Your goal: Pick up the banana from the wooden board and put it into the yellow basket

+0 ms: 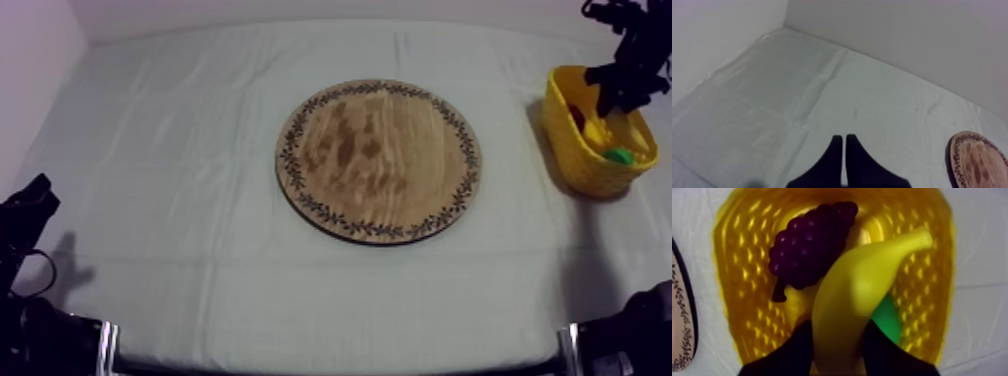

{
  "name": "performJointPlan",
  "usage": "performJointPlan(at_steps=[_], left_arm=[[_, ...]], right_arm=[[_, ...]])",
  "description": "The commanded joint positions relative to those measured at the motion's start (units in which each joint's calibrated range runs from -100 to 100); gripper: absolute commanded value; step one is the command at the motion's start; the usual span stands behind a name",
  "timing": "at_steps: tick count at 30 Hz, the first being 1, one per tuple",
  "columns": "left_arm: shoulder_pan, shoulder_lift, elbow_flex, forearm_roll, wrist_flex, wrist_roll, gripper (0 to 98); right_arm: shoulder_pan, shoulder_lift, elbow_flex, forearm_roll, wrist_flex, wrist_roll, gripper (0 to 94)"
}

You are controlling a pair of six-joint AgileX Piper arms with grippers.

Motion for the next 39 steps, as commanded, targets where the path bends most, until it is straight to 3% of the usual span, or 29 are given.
performJointPlan(at_steps=[1,4,12,18,27,35,39], left_arm=[[-0.02,0.02,0.03,-0.01,-0.01,0.01,0.1],[-0.02,0.02,0.03,-0.01,-0.01,0.00,0.1],[-0.02,0.02,0.03,-0.01,-0.01,0.00,0.1],[-0.02,0.02,0.03,-0.01,-0.01,0.00,0.1],[-0.02,0.02,0.03,-0.01,-0.01,0.00,0.1],[-0.02,0.02,0.03,-0.01,-0.01,0.00,0.1],[-0.02,0.02,0.03,-0.01,-0.01,0.00,0.1]], right_arm=[[-0.12,1.34,0.53,0.04,-0.96,-0.32,33.9],[-0.35,2.48,0.92,-0.03,-2.13,-0.59,41.5],[-1.25,3.00,1.58,0.25,-4.61,-1.93,73.2],[-1.56,1.90,2.24,0.11,-5.14,-2.89,84.9],[-0.87,-3.37,3.34,-0.54,-6.10,-2.80,85.0],[1.00,-13.86,8.20,-2.77,-10.71,-2.03,71.7],[1.32,-20.56,13.28,-4.00,-13.65,-0.77,58.7]])
